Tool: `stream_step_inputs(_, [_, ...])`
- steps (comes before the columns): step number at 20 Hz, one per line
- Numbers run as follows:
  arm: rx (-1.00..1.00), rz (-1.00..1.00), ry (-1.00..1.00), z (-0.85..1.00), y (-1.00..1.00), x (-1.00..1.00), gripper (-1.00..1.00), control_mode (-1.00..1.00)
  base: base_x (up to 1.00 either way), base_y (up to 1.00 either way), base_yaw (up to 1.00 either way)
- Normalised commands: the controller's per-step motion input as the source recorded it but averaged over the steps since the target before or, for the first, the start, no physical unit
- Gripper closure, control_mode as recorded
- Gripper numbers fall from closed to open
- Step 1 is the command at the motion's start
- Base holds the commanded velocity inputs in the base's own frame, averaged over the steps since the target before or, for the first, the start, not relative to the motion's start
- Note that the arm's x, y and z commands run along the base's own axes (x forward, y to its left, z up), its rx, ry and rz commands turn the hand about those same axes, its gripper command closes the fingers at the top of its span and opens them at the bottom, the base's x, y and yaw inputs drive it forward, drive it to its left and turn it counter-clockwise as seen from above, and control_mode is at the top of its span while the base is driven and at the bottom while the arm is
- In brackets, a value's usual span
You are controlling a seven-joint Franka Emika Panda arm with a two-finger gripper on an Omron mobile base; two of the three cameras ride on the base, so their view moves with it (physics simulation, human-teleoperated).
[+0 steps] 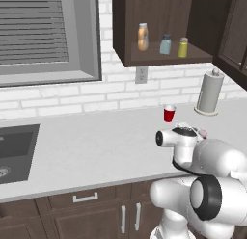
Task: Put the shaker and condiment bottle from the counter next to their counterparts in the cabinet.
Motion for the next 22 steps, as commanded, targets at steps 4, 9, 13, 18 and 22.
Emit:
stream_step_inputs(4, [0.01,0.03,0.0,0.0,-0.07,0.16,-1.0,-1.0,0.0,0.0,0.0])
stream_step_inputs(9, [0.0,0.0,0.0,-0.03,-0.2,0.3,-1.0,-1.0,0.0,0.0,0.0])
stream_step_inputs(13, [0.0,0.0,0.0,-0.05,-0.14,0.16,-1.0,-1.0,0.0,0.0,0.0])
stream_step_inputs(18, [0.0,0.0,0.0,-0.31,0.01,0.0,-1.0,-1.0,0.0,0.0,0.0])
stream_step_inputs(22, [0.0,0.0,0.0,-0.26,0.03,0.0,-1.0,-1.0,0.0,0.0,0.0])
